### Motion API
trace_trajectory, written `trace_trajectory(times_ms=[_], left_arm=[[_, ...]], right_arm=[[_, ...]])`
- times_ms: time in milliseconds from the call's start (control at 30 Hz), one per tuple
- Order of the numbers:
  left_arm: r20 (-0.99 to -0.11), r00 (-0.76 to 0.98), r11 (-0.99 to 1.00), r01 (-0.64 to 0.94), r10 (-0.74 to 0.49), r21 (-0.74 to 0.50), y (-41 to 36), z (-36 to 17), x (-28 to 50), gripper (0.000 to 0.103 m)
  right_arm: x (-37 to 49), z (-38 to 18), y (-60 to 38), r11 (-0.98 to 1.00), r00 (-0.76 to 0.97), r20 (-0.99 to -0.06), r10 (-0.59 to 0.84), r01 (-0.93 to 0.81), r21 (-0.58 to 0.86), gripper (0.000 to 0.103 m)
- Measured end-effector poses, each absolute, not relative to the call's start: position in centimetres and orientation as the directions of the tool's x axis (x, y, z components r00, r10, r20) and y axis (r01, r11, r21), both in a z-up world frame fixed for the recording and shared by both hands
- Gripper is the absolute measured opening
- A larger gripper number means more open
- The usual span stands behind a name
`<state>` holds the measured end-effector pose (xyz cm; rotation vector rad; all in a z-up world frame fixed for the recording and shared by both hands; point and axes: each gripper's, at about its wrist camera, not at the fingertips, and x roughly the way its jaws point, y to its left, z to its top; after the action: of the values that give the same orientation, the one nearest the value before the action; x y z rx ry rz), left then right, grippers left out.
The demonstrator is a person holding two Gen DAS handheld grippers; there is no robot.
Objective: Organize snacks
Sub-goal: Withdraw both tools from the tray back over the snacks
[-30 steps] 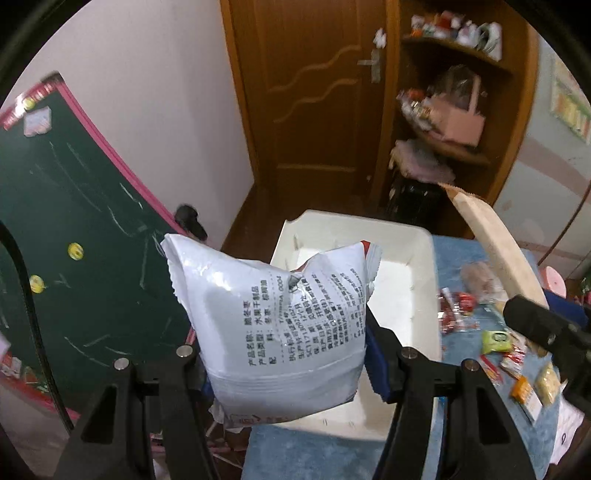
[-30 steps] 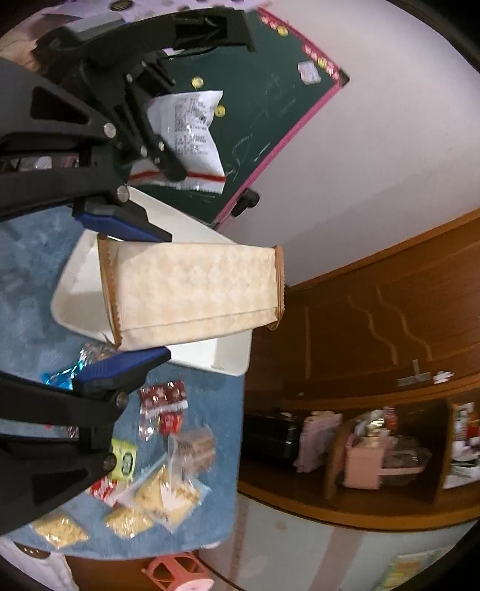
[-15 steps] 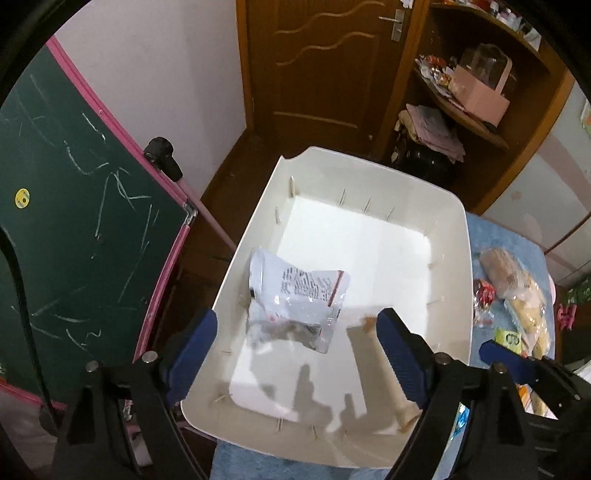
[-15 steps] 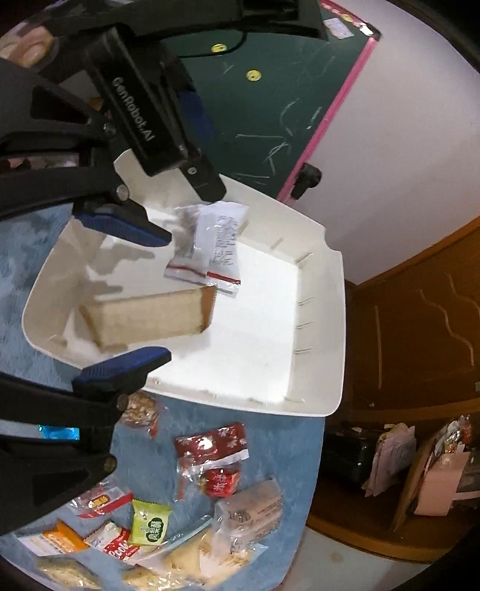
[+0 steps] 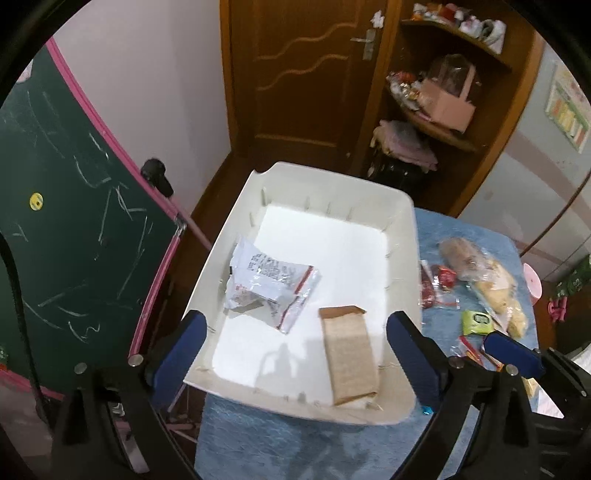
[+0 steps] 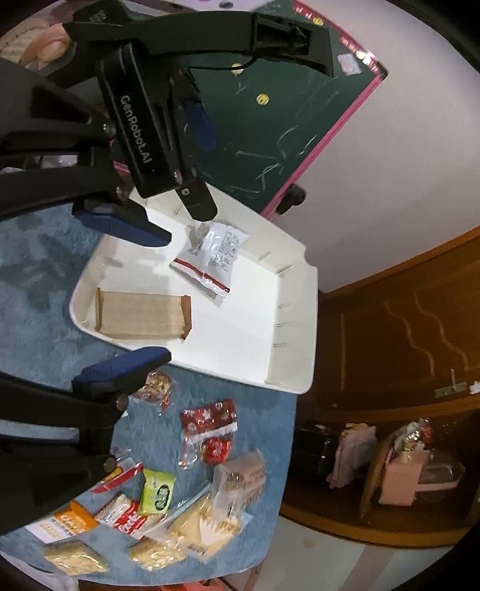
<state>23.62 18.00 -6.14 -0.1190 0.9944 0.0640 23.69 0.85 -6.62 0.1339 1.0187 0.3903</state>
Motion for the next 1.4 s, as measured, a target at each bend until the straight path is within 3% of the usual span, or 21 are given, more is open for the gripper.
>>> trace_trajectory(times_ms=[533,600,900,1167,1400], left_arm=[[-0.788,0.613,0.997,-0.076,0.054,0.01,13.0,0.8,13.8,0.097],[-0.789,0.614,0.998,-0.059,0.022,-0.018,12.6,1.5,12.8,0.097],[-0.775,0.624,0.994,0.05,-0.104,-0.093,7.4,3.0,9.2,0.097],[-0.758,0.614,0.972,0.206,-0.221,-0.116,-1.5,3.1,7.6,0.097],[-0.729,0.619,0.956,0.226,-0.291,-0.189,-7.6,1.9,7.5,0.097]], right_arm=[[15.0,-0.8,-4.9,0.932,0.595,-0.72,0.357,-0.276,0.235,0.061],[13.9,-0.3,-6.2,0.935,0.62,-0.702,0.351,-0.266,0.234,0.065],[8.4,1.0,-13.2,0.954,0.72,-0.625,0.3,-0.225,0.199,0.066],[5.9,1.4,-21.0,0.993,0.774,-0.623,0.116,-0.108,0.05,0.066],[5.6,1.7,-27.4,0.999,0.79,-0.612,-0.022,-0.01,-0.049,0.066]])
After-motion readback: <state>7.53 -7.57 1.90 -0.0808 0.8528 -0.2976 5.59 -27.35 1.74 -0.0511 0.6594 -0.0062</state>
